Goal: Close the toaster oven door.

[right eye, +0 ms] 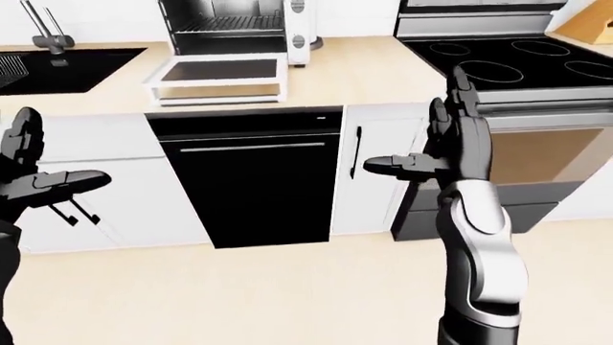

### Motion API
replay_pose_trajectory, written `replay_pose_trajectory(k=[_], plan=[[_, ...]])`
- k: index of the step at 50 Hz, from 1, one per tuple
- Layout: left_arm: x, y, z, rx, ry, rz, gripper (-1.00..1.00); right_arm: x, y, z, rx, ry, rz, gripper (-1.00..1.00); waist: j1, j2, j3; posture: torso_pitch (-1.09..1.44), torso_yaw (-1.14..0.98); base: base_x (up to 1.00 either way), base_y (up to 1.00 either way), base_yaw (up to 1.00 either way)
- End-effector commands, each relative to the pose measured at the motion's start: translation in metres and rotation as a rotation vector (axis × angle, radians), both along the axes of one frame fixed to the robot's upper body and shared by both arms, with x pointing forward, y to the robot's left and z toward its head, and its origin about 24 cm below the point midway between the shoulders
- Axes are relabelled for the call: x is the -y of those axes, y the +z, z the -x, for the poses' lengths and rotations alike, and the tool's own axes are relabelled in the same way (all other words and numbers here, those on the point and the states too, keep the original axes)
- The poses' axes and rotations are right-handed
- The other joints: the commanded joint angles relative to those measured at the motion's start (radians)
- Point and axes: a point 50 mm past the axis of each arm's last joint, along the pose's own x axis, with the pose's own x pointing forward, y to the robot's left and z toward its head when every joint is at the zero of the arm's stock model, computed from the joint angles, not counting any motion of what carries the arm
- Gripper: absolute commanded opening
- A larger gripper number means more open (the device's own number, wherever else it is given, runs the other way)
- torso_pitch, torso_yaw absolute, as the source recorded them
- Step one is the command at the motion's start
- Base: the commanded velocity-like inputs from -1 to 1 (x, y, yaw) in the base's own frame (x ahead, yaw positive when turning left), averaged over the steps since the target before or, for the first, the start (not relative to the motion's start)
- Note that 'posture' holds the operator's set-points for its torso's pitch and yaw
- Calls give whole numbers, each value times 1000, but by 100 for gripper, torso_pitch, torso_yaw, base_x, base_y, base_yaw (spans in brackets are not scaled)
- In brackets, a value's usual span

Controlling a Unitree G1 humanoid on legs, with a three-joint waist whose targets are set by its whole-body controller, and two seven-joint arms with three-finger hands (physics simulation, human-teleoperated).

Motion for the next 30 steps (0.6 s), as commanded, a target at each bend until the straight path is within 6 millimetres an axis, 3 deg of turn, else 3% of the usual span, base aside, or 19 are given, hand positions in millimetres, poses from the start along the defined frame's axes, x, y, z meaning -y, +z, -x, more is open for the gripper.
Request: replay_pose_trajectory(k=[1, 2, 4, 6, 8, 10, 14, 16, 17, 18, 19, 20, 22, 24, 26, 28, 30], plan=[[3, 14, 4, 73, -10, -29, 100, 1, 13, 3, 68, -6, 18, 100, -2, 2, -12, 0, 0, 16, 1, 0], [3, 14, 4, 73, -11, -28, 100, 1, 13, 3, 69, -6, 19, 100, -1, -5, -15, 0, 0, 15, 2, 0], [3, 14, 4, 72, -11, -28, 100, 1, 14, 3, 68, -7, 18, 100, 1, -45, -26, 0, 0, 16, 0, 0], [4, 14, 4, 73, -12, -29, 100, 1, 14, 3, 69, -6, 17, 100, -6, -15, -20, 0, 0, 15, 0, 0], [4, 15, 4, 74, -14, -28, 100, 1, 14, 3, 68, -8, 18, 100, -2, -23, -16, 0, 0, 16, 0, 0], [4, 15, 4, 75, -13, -27, 100, 1, 15, 3, 70, -8, 17, 100, -2, -12, -23, 0, 0, 16, 0, 0], [4, 15, 3, 76, -13, -27, 100, 1, 15, 3, 70, -7, 16, 100, -8, 28, -7, 0, 0, 17, 0, 0], [4, 15, 3, 76, -13, -27, 100, 1, 16, 3, 70, -6, 17, 100, -14, 69, -16, 0, 0, 17, 0, 0], [4, 15, 3, 76, -12, -26, 100, 1, 15, 3, 70, -5, 18, 100, -15, 105, -28, 0, 0, 16, 0, 0], [4, 15, 3, 75, -12, -26, 100, 1, 15, 3, 69, -6, 18, 100, -5, 73, -22, 0, 0, 17, 0, 0], [4, 14, 3, 73, -12, -27, 100, 1, 15, 3, 69, -5, 18, 100, -6, 87, -19, 0, 0, 17, 0, 0], [3, 14, 3, 73, -12, -27, 100, 1, 15, 3, 68, -6, 19, 100, -4, 88, -15, 0, 0, 16, 0, 0], [3, 13, 3, 73, -11, -26, 100, 0, 14, 3, 66, -3, 22, 100, 1, 72, -24, 0, 0, 17, 2, 0], [3, 14, 4, 74, -9, -26, 100, -1, 17, 4, 69, 2, 19, 100, 2, 51, -18, 0, 0, 17, 9, 0], [3, 13, 4, 74, -9, -26, 100, -1, 16, 4, 68, 2, 19, 100, 6, 13, -5, 0, 0, 16, 14, 0], [3, 13, 4, 74, -9, -26, 100, -1, 16, 4, 68, 3, 18, 100, 7, -40, -16, 0, 0, 17, 14, 0], [3, 13, 5, 74, -9, -26, 100, -1, 16, 4, 68, 3, 19, 100, -5, -29, -17, 0, 0, 17, 14, 0]])
